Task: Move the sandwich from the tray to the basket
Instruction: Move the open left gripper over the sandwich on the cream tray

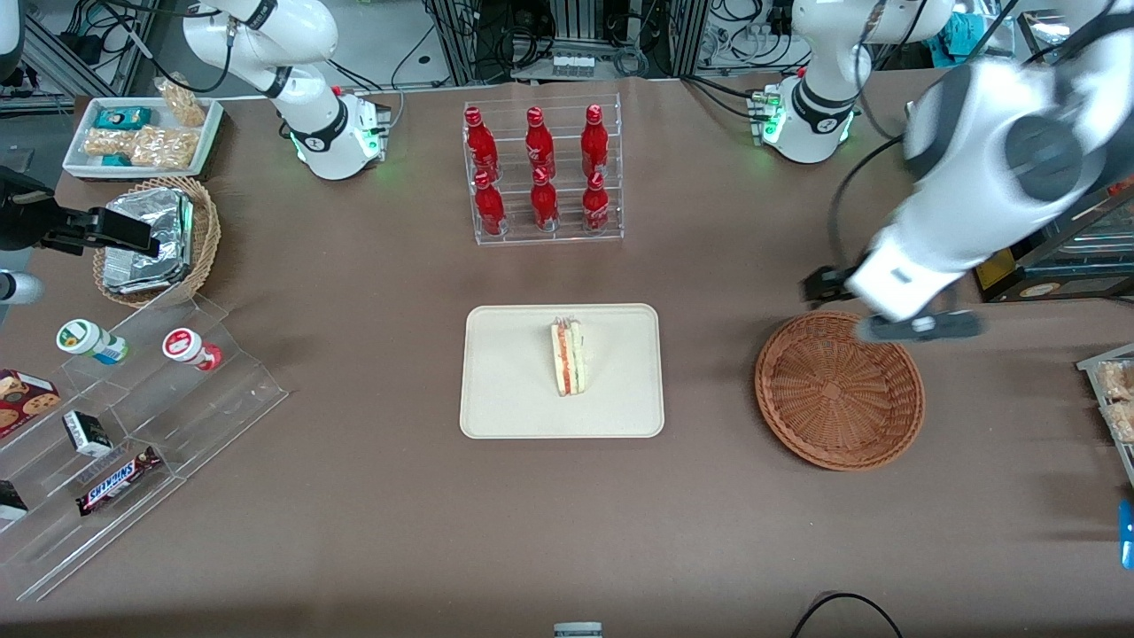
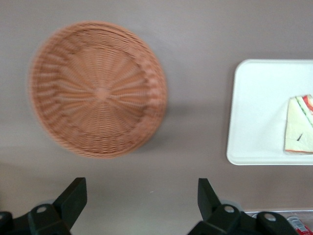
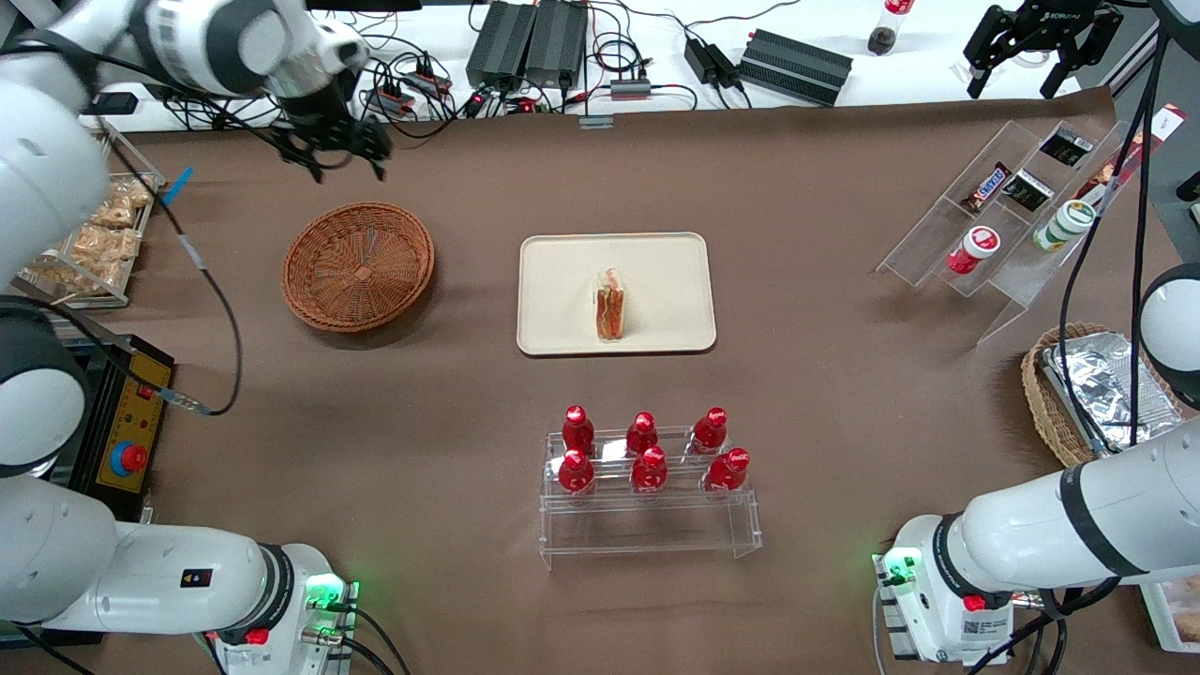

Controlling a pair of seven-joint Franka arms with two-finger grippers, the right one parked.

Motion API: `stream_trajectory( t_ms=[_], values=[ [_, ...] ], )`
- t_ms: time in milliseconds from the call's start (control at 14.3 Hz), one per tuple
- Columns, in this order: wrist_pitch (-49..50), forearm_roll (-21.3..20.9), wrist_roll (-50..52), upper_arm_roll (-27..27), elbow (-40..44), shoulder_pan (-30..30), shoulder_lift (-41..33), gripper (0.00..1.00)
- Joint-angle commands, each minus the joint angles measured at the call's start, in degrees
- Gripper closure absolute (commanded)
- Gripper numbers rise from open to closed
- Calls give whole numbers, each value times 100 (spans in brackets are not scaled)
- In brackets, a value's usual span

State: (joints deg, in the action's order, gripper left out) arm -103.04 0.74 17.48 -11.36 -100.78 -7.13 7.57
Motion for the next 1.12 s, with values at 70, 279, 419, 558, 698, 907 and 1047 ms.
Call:
stream_trajectory(
  t_ms=[70,279,419,558,698,907,1047],
  values=[
    [-496,-4,466,29,287,-832,840,0],
    [-823,-38,1465,38,690,-1552,1534,0],
    [-823,-292,1941,47,1146,-1888,1956,0],
    [-841,-469,2529,47,1778,-2055,2535,0],
    [-841,-487,2882,47,2438,-2301,3107,0],
    [-1032,-487,3007,47,2634,-2573,3443,0],
    [-1700,-487,3234,55,2573,-2828,3618,0]
  ],
)
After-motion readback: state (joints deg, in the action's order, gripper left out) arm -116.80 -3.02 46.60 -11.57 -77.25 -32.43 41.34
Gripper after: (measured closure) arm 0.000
